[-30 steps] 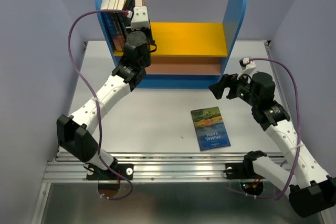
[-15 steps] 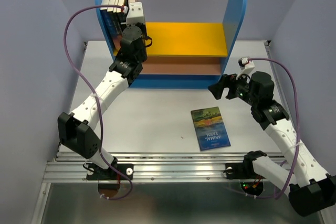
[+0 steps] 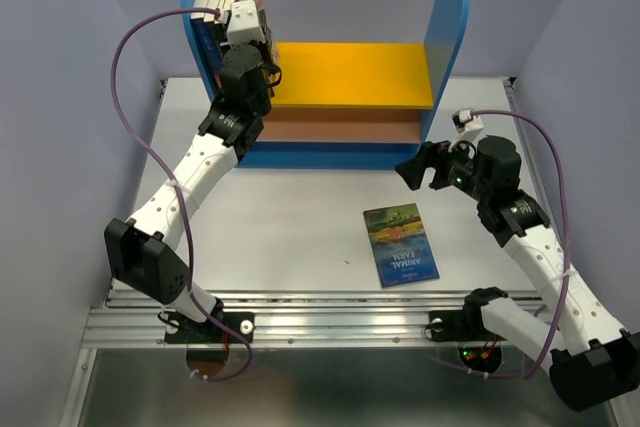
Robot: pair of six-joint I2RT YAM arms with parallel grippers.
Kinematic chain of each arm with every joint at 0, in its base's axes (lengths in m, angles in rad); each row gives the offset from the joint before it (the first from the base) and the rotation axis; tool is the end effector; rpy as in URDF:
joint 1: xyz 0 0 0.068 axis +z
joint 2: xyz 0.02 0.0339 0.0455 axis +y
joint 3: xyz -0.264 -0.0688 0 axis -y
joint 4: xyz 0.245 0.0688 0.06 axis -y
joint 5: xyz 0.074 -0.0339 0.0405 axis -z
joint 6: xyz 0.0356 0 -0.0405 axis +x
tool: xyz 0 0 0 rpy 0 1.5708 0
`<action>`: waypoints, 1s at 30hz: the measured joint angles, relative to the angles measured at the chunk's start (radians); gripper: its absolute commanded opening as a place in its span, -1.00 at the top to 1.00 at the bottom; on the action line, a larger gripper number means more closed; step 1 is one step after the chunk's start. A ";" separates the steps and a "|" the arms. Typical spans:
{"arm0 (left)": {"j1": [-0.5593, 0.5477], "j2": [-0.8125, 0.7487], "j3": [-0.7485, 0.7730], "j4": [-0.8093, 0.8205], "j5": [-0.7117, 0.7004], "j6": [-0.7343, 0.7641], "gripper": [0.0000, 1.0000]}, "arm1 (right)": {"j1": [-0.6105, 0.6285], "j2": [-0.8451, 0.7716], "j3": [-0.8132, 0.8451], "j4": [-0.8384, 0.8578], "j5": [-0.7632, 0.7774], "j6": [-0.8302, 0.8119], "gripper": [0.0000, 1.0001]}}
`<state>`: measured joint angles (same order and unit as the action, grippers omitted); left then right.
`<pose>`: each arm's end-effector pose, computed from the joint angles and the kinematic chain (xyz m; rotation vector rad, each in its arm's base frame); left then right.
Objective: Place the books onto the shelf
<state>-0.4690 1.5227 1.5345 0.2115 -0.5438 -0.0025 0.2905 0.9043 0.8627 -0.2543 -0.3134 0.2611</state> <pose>0.3236 -0.1433 0.4632 -0.1415 1.3729 -0.0280 0.1954 0.0699 0.3393 -0.2494 1.8903 0.6698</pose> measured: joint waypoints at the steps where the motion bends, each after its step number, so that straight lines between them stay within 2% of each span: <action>1: 0.000 -0.002 0.000 -0.002 -0.001 -0.008 0.32 | 0.000 0.002 0.000 0.000 0.000 0.000 -1.00; 9: -0.007 -0.030 0.000 -0.058 -0.030 -0.068 0.21 | 0.000 0.007 0.000 0.000 -0.005 0.000 -1.00; 12: -0.024 -0.036 0.000 -0.072 -0.065 -0.063 -0.04 | 0.000 0.007 0.000 0.000 -0.006 0.000 -1.00; 24: -0.055 -0.041 -0.003 -0.094 -0.131 -0.042 -0.04 | 0.000 0.007 0.000 0.000 -0.020 0.000 -1.00; 28: -0.072 -0.041 -0.003 -0.110 -0.169 -0.047 -0.13 | 0.000 0.008 0.000 0.000 -0.027 0.000 -1.00; 30: -0.084 -0.041 -0.003 -0.122 -0.190 -0.047 -0.25 | 0.000 0.014 0.000 0.000 -0.030 0.000 -1.00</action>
<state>-0.5533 1.4818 1.5318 0.0895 -0.7334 -0.0494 0.2905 0.9188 0.8627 -0.2543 -0.3431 0.2615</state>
